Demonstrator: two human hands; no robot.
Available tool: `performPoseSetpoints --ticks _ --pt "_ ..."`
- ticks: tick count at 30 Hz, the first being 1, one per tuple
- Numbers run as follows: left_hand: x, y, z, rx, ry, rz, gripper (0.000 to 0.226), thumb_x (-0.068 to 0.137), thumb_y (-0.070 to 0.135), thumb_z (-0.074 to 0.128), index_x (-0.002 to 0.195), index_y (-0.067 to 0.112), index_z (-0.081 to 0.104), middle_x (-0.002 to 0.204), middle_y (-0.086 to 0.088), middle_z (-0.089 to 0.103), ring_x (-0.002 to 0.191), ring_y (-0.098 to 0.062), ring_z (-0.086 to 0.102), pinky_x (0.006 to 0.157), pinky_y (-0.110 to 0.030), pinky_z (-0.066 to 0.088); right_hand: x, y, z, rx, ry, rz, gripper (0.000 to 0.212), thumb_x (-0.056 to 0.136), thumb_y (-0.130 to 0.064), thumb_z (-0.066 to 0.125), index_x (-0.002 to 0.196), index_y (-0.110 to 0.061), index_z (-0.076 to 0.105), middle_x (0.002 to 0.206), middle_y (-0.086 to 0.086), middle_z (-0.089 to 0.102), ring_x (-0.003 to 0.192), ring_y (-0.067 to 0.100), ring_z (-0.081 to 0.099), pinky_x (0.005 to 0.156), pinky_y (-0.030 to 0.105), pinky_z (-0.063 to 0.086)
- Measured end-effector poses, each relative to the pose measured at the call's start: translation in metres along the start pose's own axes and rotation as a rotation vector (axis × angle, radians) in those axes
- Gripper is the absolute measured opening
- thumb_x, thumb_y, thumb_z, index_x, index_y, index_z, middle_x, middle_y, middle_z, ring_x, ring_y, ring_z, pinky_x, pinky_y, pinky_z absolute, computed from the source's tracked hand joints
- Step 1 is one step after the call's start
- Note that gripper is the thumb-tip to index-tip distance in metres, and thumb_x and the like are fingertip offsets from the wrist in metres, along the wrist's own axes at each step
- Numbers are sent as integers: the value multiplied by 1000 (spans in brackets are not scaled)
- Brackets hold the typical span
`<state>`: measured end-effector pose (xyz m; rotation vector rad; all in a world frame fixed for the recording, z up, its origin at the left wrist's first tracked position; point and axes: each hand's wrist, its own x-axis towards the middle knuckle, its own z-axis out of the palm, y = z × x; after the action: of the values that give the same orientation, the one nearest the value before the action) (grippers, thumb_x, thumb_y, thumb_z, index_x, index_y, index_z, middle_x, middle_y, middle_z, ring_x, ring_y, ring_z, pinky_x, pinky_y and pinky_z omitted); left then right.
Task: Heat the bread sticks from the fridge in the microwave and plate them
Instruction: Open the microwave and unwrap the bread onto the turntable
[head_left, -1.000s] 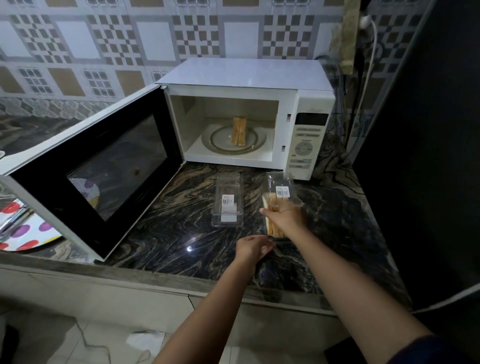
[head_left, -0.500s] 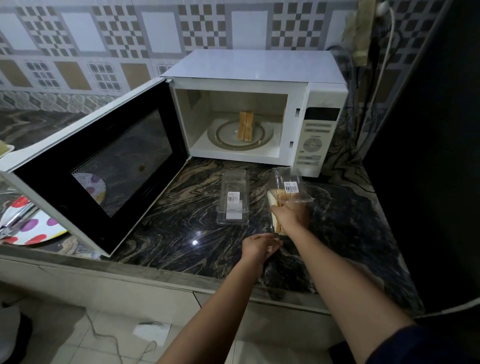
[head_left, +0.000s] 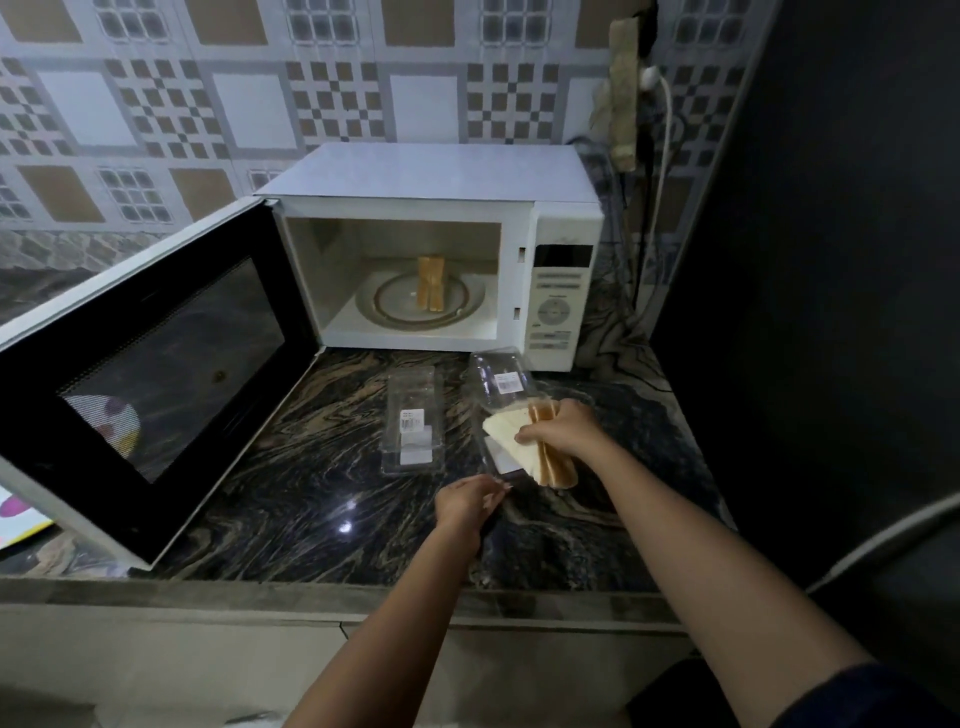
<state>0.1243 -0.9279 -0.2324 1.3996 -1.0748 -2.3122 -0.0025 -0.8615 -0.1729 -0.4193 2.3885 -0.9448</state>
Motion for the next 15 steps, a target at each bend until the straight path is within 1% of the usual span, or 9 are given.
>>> performPoseSetpoints --ticks 3,4,6,9,10,11,12,13,15 --pt "1 2 3 79 14 53 19 83 -4 61 102 -4 64 81 -12 61 70 -20 59 51 -24 53 -10 12 -19 -35 24 -1 81 65 -31 79 133 -5 44 135 12 45 119 27 50 90 33 47" --pt "4 2 4 90 5 75 21 84 -5 59 105 -8 62 80 -11 61 70 -19 58 51 -21 53 -13 17 -24 -36 50 -3 80 64 -32 80 132 -6 45 134 11 47 118 27 51 90 33 47" --pt "12 1 7 140 -3 113 30 85 -7 55 115 -14 56 81 -10 61 69 -16 58 59 -19 53 -19 28 -36 -38 108 3 77 62 -34 80 128 -7 48 131 11 50 116 26 53 89 32 48" --pt "14 -1 13 148 20 148 32 84 -10 55 115 -16 56 102 -23 65 66 -17 59 70 -26 54 -26 46 -54 -7 164 35 77 65 -33 80 130 -6 47 133 11 50 118 27 51 91 32 45" --pt "13 -2 14 129 27 152 29 83 -11 57 111 -16 59 101 -25 65 62 -17 60 67 -23 55 -28 51 -59 3 188 47 77 67 -32 79 131 -6 47 133 12 50 119 27 51 91 32 45" --pt "13 -4 15 147 47 170 25 82 -11 60 106 -15 62 93 -22 67 57 -16 61 61 -17 54 -29 56 -63 9 216 55 76 68 -32 79 132 -6 47 134 12 50 120 28 50 91 33 44" --pt "12 -5 15 185 71 195 21 81 -9 62 102 -13 64 83 -17 67 54 -13 61 53 -11 52 -31 60 -67 15 246 67 76 69 -33 79 132 -7 46 135 12 50 120 28 50 92 34 45" --pt "11 -8 16 231 85 230 18 81 -5 65 99 -11 66 77 -11 66 57 -11 62 52 -9 51 -32 63 -70 20 274 78 77 69 -34 78 133 -7 45 136 12 48 121 29 50 93 35 45" --pt "15 -15 13 310 95 278 21 83 8 67 101 -4 69 80 -8 69 74 -16 66 70 -20 56 -34 64 -76 21 312 98 77 70 -35 77 134 -8 43 137 12 45 122 29 48 94 37 45"
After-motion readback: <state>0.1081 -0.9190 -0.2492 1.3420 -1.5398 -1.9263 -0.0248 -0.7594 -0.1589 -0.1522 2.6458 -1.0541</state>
